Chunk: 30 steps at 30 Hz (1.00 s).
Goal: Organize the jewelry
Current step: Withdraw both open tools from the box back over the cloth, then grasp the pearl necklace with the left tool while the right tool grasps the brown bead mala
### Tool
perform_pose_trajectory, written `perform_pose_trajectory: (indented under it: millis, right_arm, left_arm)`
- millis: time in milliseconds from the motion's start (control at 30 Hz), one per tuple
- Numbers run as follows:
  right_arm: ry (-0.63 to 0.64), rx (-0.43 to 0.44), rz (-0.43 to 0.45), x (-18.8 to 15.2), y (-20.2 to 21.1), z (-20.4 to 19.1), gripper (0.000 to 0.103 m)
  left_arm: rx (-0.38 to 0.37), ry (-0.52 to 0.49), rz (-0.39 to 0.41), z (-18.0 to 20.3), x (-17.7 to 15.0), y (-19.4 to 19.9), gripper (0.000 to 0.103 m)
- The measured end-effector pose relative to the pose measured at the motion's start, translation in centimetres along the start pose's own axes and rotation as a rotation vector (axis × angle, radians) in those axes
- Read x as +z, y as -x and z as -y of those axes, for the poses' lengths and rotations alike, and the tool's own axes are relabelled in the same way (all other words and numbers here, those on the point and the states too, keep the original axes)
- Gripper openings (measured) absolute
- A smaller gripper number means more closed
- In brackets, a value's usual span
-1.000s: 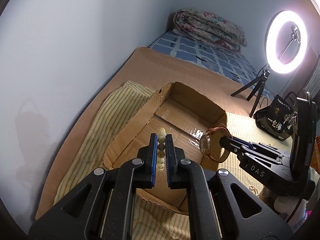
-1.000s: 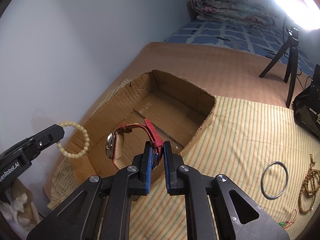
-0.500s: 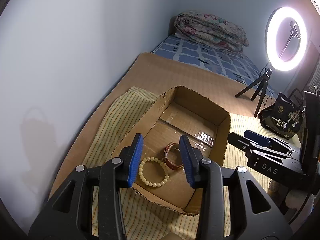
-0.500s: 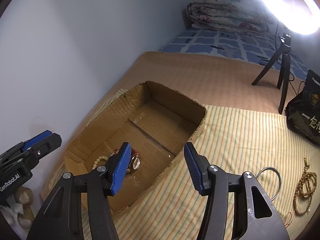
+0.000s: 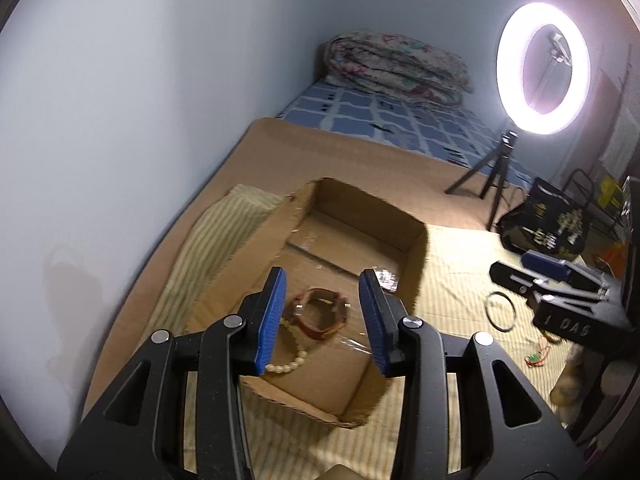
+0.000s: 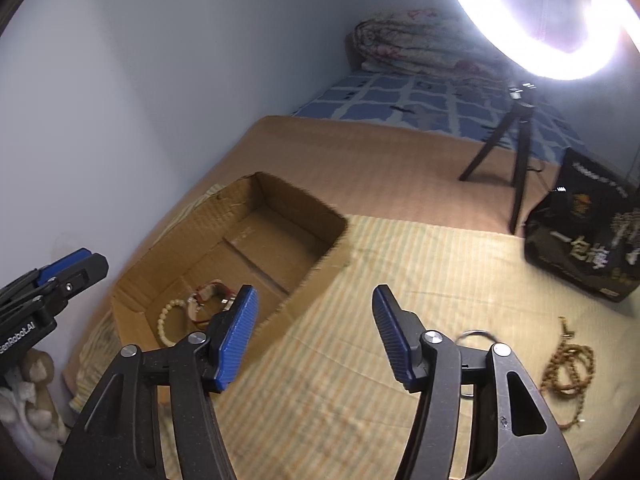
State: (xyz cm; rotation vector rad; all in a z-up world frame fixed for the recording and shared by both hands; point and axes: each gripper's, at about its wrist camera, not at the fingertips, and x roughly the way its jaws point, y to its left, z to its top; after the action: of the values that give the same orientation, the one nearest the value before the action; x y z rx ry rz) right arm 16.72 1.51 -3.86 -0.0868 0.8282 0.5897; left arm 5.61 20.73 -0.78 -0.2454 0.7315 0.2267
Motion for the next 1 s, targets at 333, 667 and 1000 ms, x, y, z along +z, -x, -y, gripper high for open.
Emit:
perform_pose_trajectory:
  millis: [333, 667, 1000]
  right_arm:
    - [0.019, -0.094, 0.059, -1.4, 5.0, 5.7, 0.079]
    - [-0.047, -0.178, 0.074, -4.7, 7.4, 14.2, 0.079]
    - [-0.121, -0.197, -0.008, -7.8, 6.9, 20.6, 0.079]
  left_arm:
    - [-0.161, -0.081, -0.046, 6.7, -2.0, 0.2, 0.038]
    - [-0.300, -0.208, -0.170, 14.6, -5.9, -2.1, 0.038]
    - [-0.401, -0.282, -0.304, 19.8, -8.4, -4.9, 0.038]
